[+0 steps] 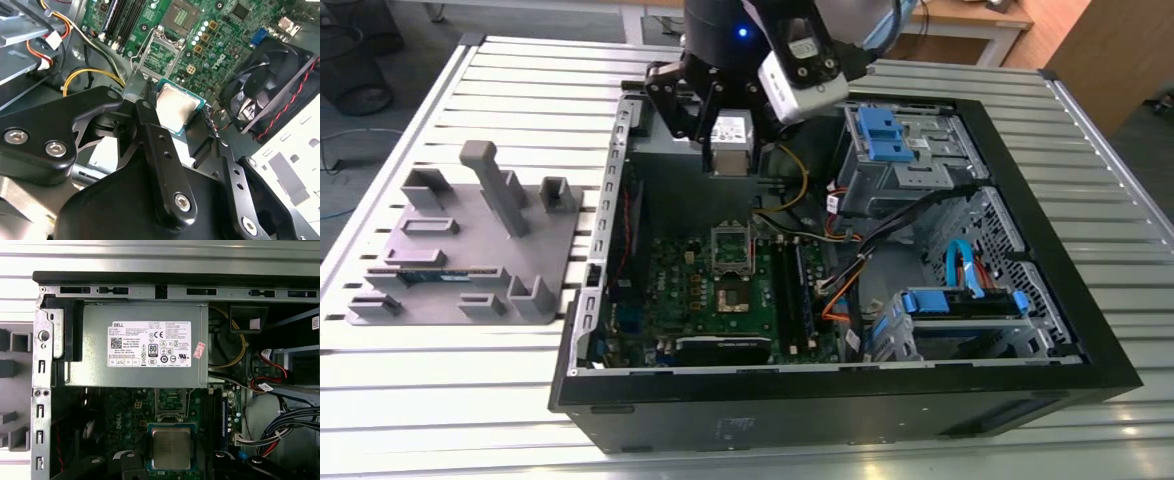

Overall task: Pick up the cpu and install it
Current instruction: 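Pick up the cpu and move it towards the insertion slot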

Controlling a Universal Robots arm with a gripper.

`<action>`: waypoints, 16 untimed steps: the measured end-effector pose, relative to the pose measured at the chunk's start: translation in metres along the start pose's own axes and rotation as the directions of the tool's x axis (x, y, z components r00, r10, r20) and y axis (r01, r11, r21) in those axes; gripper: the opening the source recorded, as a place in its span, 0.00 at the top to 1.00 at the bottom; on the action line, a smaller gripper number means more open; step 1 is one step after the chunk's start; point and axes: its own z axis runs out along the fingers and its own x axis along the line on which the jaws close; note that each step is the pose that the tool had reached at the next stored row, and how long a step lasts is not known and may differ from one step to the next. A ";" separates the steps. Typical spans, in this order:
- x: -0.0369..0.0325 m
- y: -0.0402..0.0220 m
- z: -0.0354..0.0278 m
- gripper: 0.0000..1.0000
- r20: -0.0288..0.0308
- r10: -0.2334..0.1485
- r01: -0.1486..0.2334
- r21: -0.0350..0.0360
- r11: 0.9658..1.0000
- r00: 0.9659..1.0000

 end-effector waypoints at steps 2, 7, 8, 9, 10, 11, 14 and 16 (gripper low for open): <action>-0.0004 -0.0022 0.0019 0.53 0.000 0.000 0.000 0.000 1.000 1.000; -0.0012 -0.0078 0.0067 0.53 0.000 0.000 0.000 0.000 1.000 1.000; -0.0014 -0.0089 0.0076 0.53 0.000 0.000 0.000 0.000 1.000 1.000; -0.0015 -0.0101 0.0086 0.53 0.000 0.000 0.000 0.000 1.000 1.000; -0.0016 -0.0112 0.0095 0.53 0.000 0.000 0.000 0.000 1.000 1.000; -0.0017 -0.0123 0.0105 0.53 0.000 0.000 0.000 0.000 1.000 1.000; -0.0021 -0.0153 0.0134 0.53 0.000 0.000 0.000 0.000 1.000 1.000; -0.0022 -0.0170 0.0153 0.53 0.000 0.000 0.000 0.000 1.000 1.000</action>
